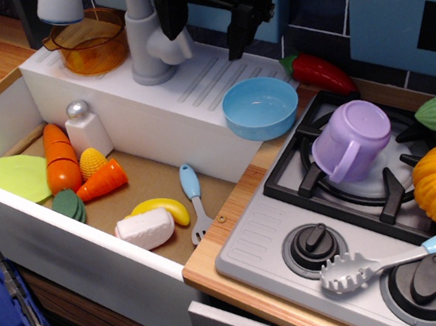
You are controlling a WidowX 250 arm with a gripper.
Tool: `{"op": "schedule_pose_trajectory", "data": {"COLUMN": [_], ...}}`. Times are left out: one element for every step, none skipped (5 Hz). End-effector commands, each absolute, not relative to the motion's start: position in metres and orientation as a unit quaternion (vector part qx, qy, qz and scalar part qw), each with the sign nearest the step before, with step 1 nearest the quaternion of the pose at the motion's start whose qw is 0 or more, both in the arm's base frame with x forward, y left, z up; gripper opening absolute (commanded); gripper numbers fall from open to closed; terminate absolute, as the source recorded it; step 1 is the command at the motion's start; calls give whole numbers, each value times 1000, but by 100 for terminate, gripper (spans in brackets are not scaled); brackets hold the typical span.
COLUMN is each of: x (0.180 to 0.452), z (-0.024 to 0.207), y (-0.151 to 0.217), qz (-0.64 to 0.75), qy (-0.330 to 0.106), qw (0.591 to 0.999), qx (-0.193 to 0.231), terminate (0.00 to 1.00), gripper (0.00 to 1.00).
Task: Lift bowl
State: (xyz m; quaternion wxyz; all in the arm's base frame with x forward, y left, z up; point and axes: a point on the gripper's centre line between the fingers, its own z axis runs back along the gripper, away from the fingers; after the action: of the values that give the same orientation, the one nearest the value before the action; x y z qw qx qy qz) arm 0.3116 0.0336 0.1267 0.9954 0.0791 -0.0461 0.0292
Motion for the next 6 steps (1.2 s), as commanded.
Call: {"op": "schedule_pose_trajectory", "data": {"x": [312, 327, 351, 362, 366, 364], "z": [127, 112, 92, 78, 69, 67], "y": [34, 36, 45, 49, 51, 49], "qz": [29, 12, -6, -16, -19, -28], "qy": [-46, -50, -42, -49, -50, -64], "qw": [995, 996, 998, 998, 998, 996], "qx": [79, 71, 40, 34, 21, 45], "terminate": [0, 0, 0, 0, 0, 0], "gripper": [100, 100, 100, 100, 100, 100]}}
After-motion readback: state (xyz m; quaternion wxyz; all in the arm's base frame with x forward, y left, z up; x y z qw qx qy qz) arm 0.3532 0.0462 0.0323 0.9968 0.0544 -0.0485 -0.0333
